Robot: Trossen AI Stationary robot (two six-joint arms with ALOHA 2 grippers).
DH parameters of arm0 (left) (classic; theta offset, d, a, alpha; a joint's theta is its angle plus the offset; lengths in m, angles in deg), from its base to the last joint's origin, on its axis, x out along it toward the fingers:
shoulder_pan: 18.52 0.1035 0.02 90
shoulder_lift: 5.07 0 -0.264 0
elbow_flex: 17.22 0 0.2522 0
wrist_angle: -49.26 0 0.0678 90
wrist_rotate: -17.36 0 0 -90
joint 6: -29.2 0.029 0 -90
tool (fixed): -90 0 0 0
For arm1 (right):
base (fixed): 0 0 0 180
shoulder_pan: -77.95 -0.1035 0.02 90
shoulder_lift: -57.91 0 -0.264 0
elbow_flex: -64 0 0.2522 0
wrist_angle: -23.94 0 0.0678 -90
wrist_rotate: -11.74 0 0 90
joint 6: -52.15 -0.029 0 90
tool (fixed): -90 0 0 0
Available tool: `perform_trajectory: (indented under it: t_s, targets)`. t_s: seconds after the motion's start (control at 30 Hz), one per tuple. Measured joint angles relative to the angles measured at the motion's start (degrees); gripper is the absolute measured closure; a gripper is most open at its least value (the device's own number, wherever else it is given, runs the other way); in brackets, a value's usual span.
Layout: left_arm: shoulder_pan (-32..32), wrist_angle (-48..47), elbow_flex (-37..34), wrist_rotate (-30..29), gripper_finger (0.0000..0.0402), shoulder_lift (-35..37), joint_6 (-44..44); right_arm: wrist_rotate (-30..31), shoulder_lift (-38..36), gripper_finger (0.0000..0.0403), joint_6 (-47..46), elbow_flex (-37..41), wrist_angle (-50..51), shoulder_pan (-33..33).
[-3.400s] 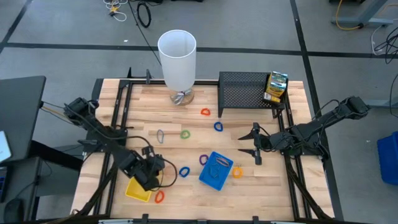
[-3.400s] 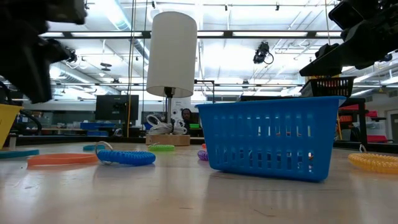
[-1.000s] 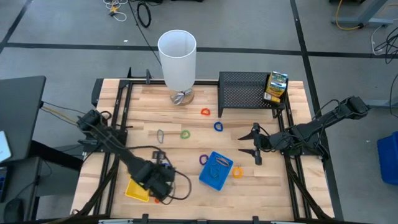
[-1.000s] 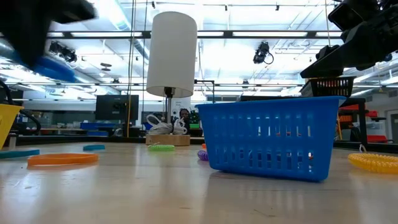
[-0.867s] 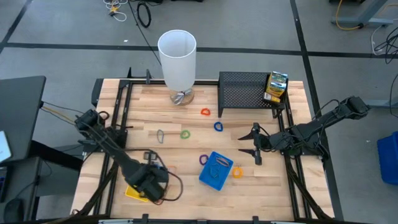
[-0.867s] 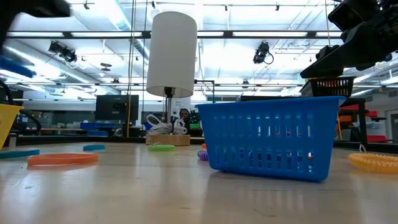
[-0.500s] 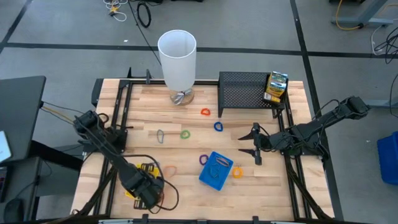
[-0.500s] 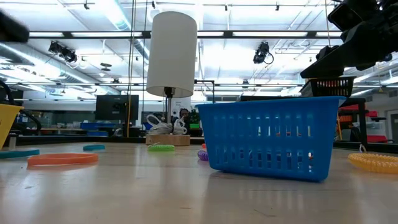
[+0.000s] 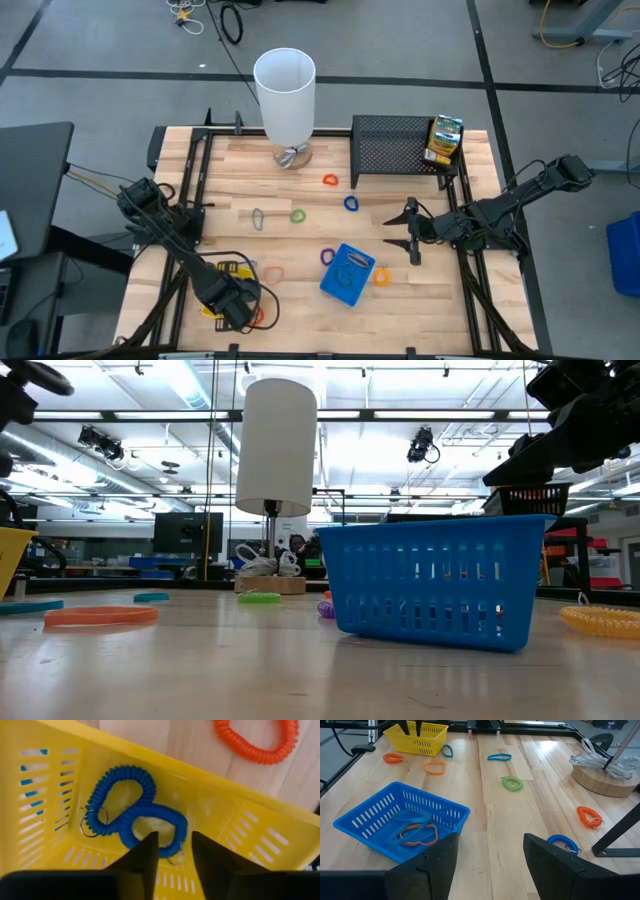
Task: Pick & Place Office Desk Supplies
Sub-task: Put the blue spring keychain into the yellow bin, then put the green spring rubber band into the yellow bin
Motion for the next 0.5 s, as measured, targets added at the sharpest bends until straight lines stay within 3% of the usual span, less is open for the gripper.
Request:
perform_trajectory:
  t_s: [0.2,0.33,0.5]
  targets:
    - [0.00,0.02,0.00,0.51,0.0201,0.00,-1.26,-0.02,0.01,0.0168,0.01,0.00,0.00,0.00]
    - [0.02,-0.18,0.00,0.11,0.0170,1.03,-0.63,-0.02,0.00,0.0168,0.02,0.00,-0.01,0.00]
    - [-0.25,-0.48,0.04,-7.58,0.0161,5.17,-0.01,-0.04,0.00,0.0168,0.02,0.00,0.00,0.00]
